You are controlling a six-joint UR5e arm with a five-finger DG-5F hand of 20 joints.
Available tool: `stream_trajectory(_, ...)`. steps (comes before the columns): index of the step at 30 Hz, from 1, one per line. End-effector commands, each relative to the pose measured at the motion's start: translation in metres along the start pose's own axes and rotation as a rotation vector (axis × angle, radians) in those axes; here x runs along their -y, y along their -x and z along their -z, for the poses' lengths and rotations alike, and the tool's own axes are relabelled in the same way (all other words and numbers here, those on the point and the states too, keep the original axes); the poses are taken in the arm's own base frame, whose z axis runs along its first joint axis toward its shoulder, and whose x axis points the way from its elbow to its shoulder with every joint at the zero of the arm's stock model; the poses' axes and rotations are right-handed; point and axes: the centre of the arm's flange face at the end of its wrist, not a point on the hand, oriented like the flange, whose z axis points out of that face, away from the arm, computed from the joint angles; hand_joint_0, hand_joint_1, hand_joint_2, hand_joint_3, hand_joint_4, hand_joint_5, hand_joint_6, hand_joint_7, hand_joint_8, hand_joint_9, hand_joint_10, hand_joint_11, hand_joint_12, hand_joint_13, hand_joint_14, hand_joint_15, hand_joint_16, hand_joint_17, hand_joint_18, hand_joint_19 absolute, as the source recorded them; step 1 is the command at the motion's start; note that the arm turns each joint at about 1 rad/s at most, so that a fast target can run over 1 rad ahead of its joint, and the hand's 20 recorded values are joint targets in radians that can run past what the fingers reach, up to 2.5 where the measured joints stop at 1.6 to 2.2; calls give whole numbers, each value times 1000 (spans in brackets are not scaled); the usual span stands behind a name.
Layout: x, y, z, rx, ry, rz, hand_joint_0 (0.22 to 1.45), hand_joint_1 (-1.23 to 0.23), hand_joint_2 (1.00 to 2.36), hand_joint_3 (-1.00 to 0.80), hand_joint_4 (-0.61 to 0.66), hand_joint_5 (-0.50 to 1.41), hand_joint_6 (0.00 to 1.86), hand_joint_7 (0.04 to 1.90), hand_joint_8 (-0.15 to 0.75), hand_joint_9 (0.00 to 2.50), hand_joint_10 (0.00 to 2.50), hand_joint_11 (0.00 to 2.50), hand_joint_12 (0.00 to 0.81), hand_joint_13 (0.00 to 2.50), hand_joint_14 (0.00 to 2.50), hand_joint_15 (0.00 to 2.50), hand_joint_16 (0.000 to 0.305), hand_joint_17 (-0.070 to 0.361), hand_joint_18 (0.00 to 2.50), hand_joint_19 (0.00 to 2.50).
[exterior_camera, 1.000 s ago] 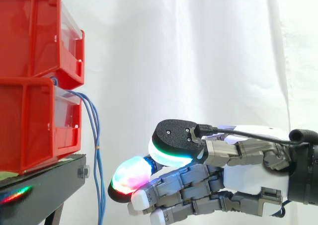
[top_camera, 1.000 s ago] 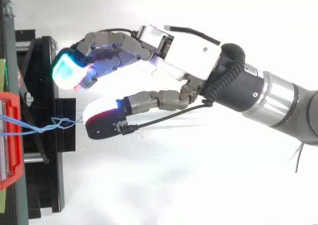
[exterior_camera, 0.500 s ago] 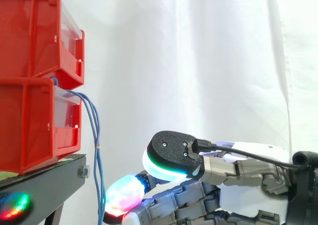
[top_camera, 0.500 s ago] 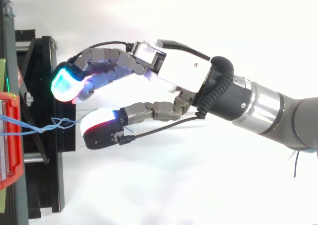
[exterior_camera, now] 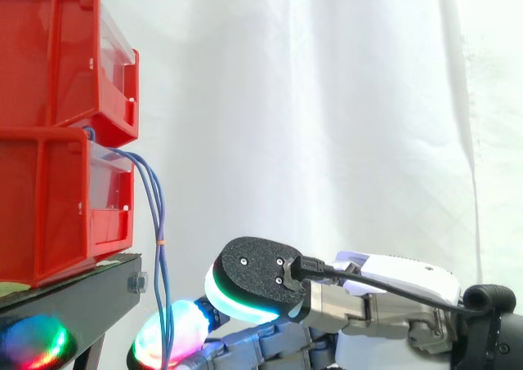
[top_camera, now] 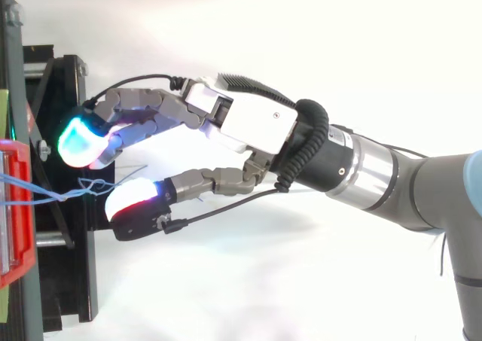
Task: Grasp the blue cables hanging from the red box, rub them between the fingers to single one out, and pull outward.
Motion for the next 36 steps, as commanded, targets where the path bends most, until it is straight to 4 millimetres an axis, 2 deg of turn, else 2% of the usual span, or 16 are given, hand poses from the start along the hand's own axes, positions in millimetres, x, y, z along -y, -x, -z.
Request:
stream_trajectory(1,-5,-4,-2,0,16,25,511,-652,1000,-500,332,-129,503,884,356,801,10,383,384,519,10,292,54,121,393,480)
stream_trajectory(12,-13,-21,3,-17,33,28,557,-667,1000,-500,330,-123,503,903,348,802,8,386,367,522,12,294,51,115,402,480)
stream_trajectory(24,-16,-25,3,-20,41,17,575,-669,1000,-500,340,-118,503,908,344,809,10,382,362,530,10,286,50,112,414,470)
stream_trajectory(36,-24,-30,-1,-54,75,-40,619,-694,1005,-451,284,-115,503,1030,337,808,9,395,356,539,10,294,49,110,416,473)
